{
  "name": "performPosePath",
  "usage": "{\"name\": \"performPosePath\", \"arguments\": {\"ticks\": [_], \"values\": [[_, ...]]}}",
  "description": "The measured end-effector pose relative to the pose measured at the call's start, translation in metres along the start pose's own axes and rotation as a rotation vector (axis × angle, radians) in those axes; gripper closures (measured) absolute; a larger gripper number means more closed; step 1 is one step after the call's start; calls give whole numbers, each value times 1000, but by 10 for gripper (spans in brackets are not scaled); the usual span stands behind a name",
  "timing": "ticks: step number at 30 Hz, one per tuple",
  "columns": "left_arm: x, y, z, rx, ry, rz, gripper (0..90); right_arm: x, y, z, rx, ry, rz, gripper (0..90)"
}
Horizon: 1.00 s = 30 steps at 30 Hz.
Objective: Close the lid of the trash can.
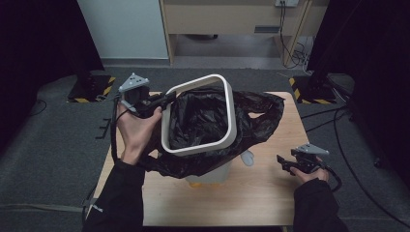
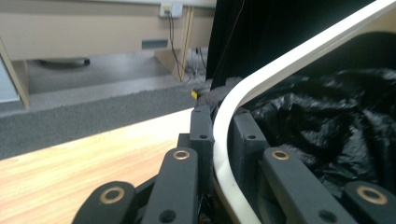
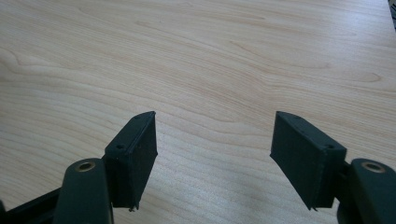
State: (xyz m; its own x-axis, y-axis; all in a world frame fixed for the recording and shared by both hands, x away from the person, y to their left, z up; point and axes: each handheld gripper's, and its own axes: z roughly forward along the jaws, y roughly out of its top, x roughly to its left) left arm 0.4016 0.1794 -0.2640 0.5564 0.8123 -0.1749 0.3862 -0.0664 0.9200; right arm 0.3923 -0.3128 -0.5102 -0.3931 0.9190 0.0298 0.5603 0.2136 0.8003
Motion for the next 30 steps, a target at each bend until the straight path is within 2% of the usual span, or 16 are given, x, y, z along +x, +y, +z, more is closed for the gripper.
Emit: {"name": "performPosePath", "arguments": {"ticks": [6, 7, 11, 12, 13, 15, 17, 18, 19, 20, 23, 26, 30], "values": [[0, -1, 14, 47, -2, 3, 801, 0, 0, 0, 0, 4, -1, 318], [0, -2, 18, 61, -14, -1, 801, 0, 1, -1, 0, 6, 2, 321], [3, -3, 19, 54, -31, 1, 788, 0, 1, -1, -8, 6, 8, 325], [4, -4, 19, 37, -48, 2, 788, 0, 2, -1, -12, 6, 6, 325], [7, -6, 19, -4, -75, 1, 722, 0, 3, -3, -21, 8, 7, 327], [10, -10, 19, -45, -97, 15, 633, 0, 5, -5, -39, 12, 16, 327], [13, -14, 20, -83, -140, 2, 609, 0, 7, -8, -63, 16, 25, 327], [13, -14, 20, -83, -140, 2, 594, 0, 9, -10, -79, 16, 28, 327], [15, -17, 19, -121, -158, 16, 570, 0, 10, -11, -93, 16, 30, 327], [16, -18, 19, -133, -160, 21, 545, -1, 12, -14, -108, 17, 35, 327], [18, -20, 18, -177, -180, 30, 549, 0, 17, -22, -159, 18, 49, 326], [20, -23, 17, -205, -193, 17, 566, 1, 28, -35, -237, 24, 56, 339], [19, -25, 19, -213, -198, 1, 704, 7, 46, -57, -345, 49, 66, 413]]}}
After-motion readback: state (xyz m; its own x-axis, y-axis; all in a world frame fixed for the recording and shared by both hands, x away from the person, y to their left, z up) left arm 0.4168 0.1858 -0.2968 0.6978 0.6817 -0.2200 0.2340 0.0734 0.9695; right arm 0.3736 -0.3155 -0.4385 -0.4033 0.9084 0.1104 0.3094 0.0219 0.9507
